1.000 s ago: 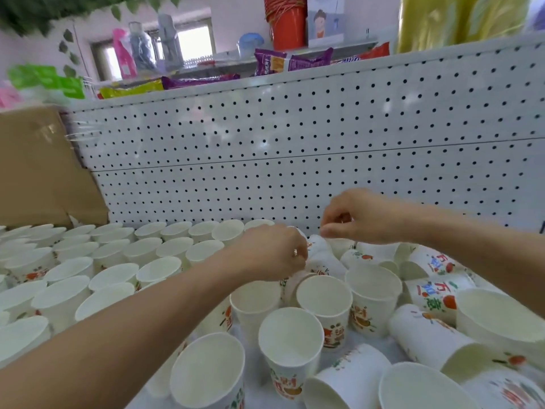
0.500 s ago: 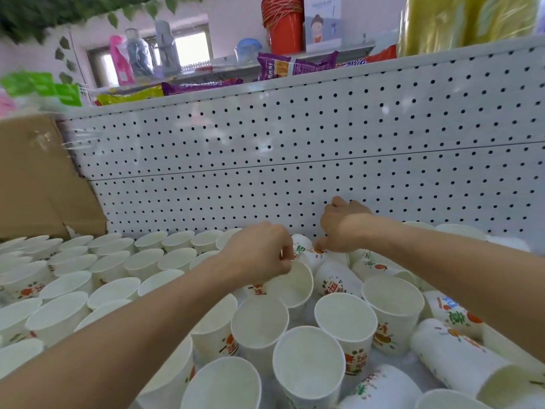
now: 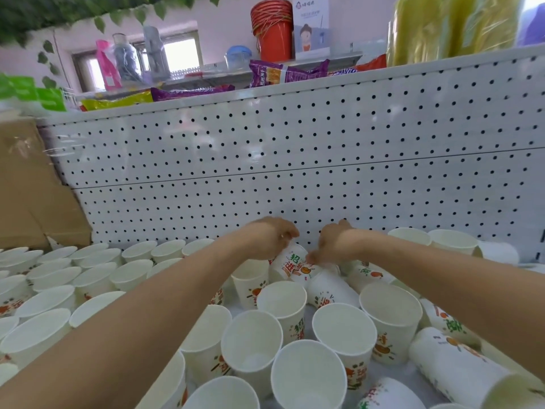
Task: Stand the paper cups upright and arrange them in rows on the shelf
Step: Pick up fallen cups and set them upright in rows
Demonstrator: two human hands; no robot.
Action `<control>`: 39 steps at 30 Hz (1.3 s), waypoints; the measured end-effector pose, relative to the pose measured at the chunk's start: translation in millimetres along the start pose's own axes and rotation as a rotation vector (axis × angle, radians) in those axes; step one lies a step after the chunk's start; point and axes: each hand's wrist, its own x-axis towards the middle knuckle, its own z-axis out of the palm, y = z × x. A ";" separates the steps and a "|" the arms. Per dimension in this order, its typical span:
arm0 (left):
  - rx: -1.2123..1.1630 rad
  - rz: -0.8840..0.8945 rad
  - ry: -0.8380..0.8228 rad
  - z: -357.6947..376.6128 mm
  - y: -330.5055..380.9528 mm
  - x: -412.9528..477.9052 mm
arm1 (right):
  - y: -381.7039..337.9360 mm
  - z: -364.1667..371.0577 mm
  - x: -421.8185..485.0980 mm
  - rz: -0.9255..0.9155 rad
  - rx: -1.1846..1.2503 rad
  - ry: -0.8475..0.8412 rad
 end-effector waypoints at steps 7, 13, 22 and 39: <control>0.091 0.010 -0.185 12.7 6.3 24.2 | 23.1 -6.7 -12.5 -0.272 -0.101 0.377; 0.079 0.041 -0.122 2.8 2.5 19.5 | 28.7 -0.4 -22.2 -0.410 -0.374 0.398; 0.141 0.083 0.104 5.5 -5.4 -16.4 | 57.7 -30.0 -59.9 -0.319 -0.153 0.162; -0.370 -0.058 -0.083 12.3 52.2 -36.1 | 89.1 -7.2 -59.4 -0.282 -0.336 0.367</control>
